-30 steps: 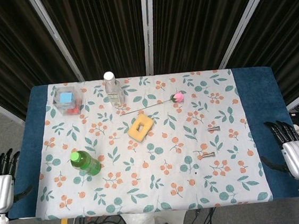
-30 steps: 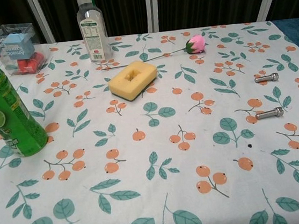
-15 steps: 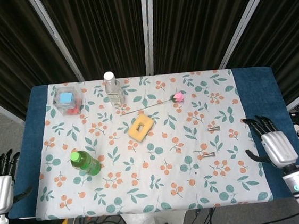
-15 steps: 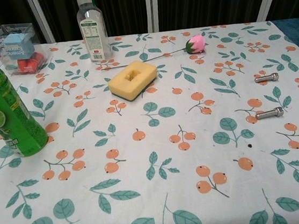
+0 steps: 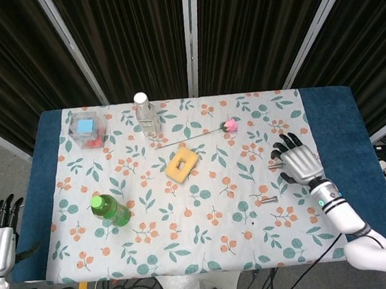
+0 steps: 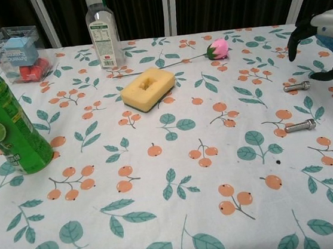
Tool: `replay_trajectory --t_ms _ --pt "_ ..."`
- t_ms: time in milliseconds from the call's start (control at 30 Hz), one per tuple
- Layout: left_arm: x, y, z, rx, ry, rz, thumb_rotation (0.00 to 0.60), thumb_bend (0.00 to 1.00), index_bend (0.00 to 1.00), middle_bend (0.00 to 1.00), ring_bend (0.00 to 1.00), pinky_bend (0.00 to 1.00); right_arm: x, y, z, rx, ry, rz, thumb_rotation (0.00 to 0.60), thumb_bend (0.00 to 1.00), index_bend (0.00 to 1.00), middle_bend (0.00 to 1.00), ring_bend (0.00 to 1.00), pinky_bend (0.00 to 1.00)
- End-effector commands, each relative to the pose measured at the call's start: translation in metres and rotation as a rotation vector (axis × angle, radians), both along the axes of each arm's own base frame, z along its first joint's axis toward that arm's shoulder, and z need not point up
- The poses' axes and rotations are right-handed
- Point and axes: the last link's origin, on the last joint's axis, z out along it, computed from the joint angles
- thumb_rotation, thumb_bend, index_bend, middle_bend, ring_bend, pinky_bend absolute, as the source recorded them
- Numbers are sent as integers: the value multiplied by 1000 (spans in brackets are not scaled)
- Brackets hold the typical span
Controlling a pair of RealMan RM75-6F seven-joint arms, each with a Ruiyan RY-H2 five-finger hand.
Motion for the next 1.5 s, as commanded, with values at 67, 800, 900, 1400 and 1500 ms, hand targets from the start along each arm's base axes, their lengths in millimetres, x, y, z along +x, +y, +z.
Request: replay_trajectory --t_ms 67,800,900,1400,1500 --pt "0 1 0 -2 -2 0 600 0 90 0 0 0 3 -14 -24 -5 101 31 600 212 429 220 0 0" --pt "-3 -1 -1 0 -11 7 600 0 90 0 0 0 -12 -19 -55 -25 164 27 600 236 465 231 0 0" --pt "-3 -1 -1 -1 -11 8 600 0 90 0 0 0 -12 -19 -55 -27 162 28 600 255 480 236 0 0" --pt "-5 -2 -2 0 -13 12 600 0 90 0 0 0 -13 -20 -58 -24 172 17 600 299 519 246 0 0" --pt "-5 -2 -1 1 -13 11 600 0 90 0 0 0 -14 -20 -58 -23 170 12 600 327 531 251 0 0"
